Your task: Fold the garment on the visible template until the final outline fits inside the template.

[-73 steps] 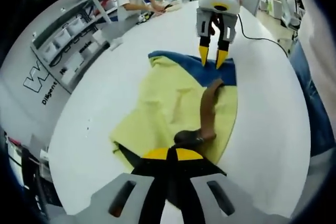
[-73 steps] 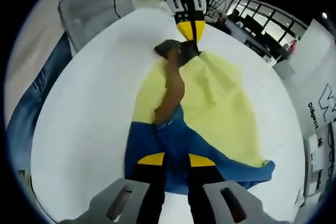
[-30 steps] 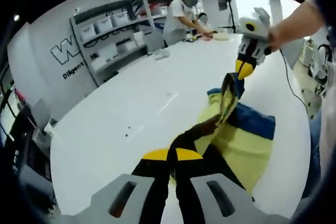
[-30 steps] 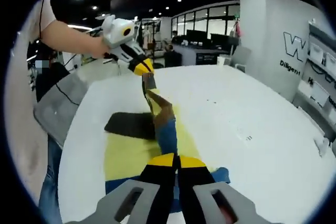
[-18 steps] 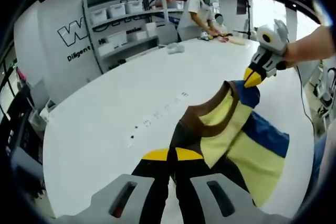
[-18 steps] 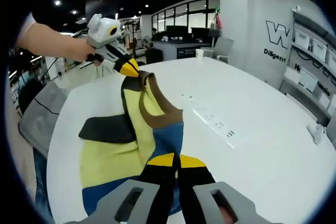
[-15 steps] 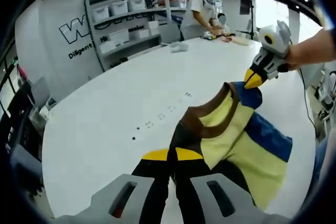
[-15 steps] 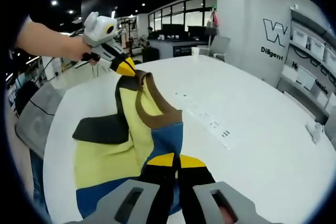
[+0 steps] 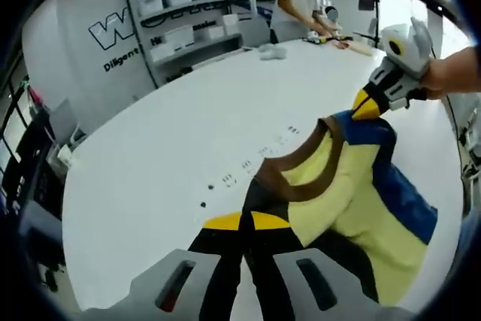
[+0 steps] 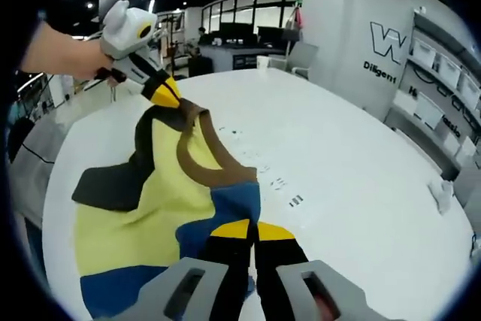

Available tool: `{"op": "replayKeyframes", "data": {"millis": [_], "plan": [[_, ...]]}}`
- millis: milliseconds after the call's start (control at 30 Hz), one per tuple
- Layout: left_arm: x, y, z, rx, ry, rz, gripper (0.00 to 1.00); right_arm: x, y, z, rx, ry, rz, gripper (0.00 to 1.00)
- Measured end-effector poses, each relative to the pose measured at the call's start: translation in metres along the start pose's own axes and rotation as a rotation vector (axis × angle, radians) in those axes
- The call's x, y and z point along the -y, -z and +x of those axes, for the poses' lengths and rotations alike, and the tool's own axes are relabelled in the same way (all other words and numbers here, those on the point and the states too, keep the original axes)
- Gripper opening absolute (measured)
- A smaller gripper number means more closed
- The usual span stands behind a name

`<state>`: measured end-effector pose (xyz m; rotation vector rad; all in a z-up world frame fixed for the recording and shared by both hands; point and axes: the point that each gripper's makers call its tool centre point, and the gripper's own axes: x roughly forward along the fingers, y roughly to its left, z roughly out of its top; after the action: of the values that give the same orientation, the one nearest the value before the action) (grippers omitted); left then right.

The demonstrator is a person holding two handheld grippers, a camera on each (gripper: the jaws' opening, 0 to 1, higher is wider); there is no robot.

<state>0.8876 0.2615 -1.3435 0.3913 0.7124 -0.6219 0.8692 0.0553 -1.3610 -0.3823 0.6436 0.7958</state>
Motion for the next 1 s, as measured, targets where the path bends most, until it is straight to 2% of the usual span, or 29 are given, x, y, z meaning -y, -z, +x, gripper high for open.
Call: {"op": "replayKeyframes", "data": {"millis": [100, 167, 200, 267, 367, 433, 467, 500, 600, 733, 1000], "plan": [[-0.005, 0.005, -0.001, -0.021, -0.039, 0.004, 0.15, 0.01, -0.009, 0.002, 0.025, 0.045, 0.023, 0.0], [-0.003, 0.01, -0.004, -0.019, -0.035, -0.007, 0.22, 0.012, -0.008, 0.002, 0.023, 0.061, 0.027, 0.1], [-0.003, 0.014, -0.005, -0.024, -0.036, 0.0, 0.23, 0.01, -0.006, 0.0, 0.021, 0.067, 0.016, 0.12], [-0.004, 0.024, -0.009, -0.03, -0.047, 0.014, 0.26, 0.002, 0.001, -0.001, 0.011, 0.052, 0.013, 0.08], [-0.008, 0.033, -0.017, -0.011, -0.064, -0.009, 0.34, -0.018, 0.011, -0.006, 0.006, 0.031, 0.001, 0.09], [-0.001, 0.043, -0.021, -0.018, -0.033, -0.029, 0.33, -0.027, 0.015, -0.008, 0.005, 0.022, -0.006, 0.09], [0.002, 0.049, -0.025, -0.027, -0.028, -0.019, 0.33, -0.042, 0.021, -0.011, 0.002, 0.0, -0.03, 0.09], [0.004, 0.051, -0.027, -0.029, -0.026, -0.013, 0.33, -0.045, 0.022, -0.012, 0.003, -0.004, -0.034, 0.09], [0.022, 0.069, -0.038, -0.041, 0.013, 0.001, 0.34, -0.073, 0.037, -0.02, -0.003, -0.041, -0.051, 0.1], [0.04, 0.09, -0.05, -0.052, 0.044, 0.014, 0.33, -0.1, 0.055, -0.028, -0.015, -0.074, -0.064, 0.11], [0.083, 0.127, -0.076, -0.077, 0.106, 0.033, 0.34, -0.157, 0.076, -0.047, 0.0, -0.161, -0.123, 0.12]]}}
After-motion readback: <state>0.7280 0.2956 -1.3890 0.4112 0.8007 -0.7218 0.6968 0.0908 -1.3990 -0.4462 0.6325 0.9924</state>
